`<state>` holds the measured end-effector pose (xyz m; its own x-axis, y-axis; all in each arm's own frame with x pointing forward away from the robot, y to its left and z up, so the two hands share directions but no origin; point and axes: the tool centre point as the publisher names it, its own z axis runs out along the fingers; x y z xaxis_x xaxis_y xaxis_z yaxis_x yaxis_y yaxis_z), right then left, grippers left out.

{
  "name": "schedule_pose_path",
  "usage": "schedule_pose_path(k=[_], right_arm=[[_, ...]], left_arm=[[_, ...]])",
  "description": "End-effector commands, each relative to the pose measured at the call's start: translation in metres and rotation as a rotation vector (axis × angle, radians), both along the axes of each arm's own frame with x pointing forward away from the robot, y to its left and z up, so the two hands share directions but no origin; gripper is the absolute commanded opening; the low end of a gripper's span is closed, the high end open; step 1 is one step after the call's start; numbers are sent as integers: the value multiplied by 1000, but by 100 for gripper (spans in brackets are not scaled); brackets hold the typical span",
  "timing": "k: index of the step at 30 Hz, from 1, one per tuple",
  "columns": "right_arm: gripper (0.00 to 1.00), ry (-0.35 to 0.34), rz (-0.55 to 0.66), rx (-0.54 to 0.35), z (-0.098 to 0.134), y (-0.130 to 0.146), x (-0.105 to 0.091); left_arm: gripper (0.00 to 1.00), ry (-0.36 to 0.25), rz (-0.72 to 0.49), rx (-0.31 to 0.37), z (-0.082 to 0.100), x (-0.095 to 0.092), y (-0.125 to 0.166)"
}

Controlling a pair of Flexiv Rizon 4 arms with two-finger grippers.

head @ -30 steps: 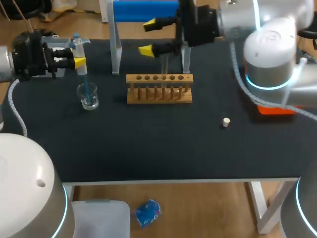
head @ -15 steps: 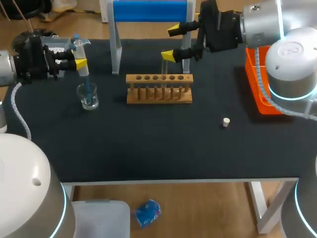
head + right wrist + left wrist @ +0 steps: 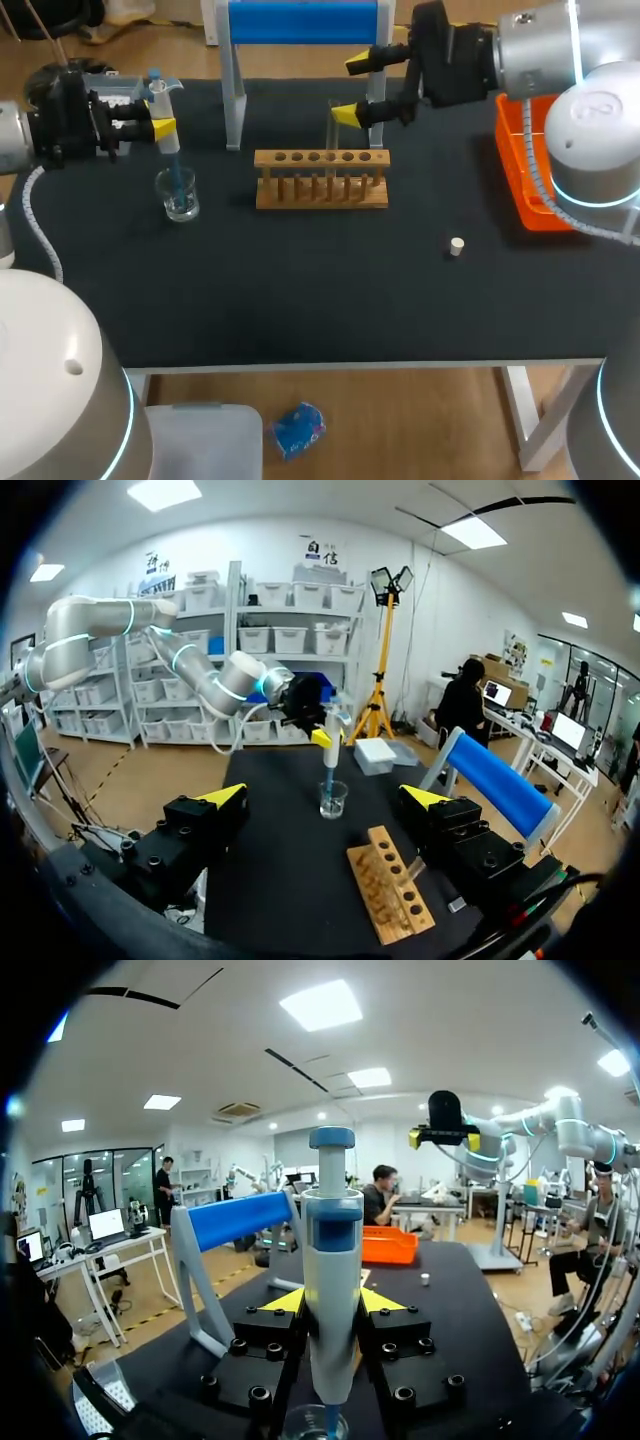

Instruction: Invert the test tube, pick up the pipette, mount the tip to pipette, aspirate from beaker and dispense into the tube, eject the tip, return the pipette, and cap with the stopper.

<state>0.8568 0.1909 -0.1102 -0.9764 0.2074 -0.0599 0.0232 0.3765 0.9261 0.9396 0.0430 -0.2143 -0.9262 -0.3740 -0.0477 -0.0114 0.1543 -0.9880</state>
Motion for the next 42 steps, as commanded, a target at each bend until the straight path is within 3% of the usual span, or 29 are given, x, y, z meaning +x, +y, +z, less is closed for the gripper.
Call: schedule_pose_path(k=[1, 15, 28, 42], right_arm=[[100, -1, 48, -20, -3, -24, 17], [100, -14, 129, -66, -44, -57, 65], [100, 6, 143, -93, -90, -60, 95], [100, 35, 207, -154, -119, -49, 115]], left_arm=[[0, -1, 0, 0, 0, 0, 0], [0, -1, 0, 0, 0, 0, 0], [0, -1, 0, 0, 0, 0, 0], [0, -1, 0, 0, 0, 0, 0]])
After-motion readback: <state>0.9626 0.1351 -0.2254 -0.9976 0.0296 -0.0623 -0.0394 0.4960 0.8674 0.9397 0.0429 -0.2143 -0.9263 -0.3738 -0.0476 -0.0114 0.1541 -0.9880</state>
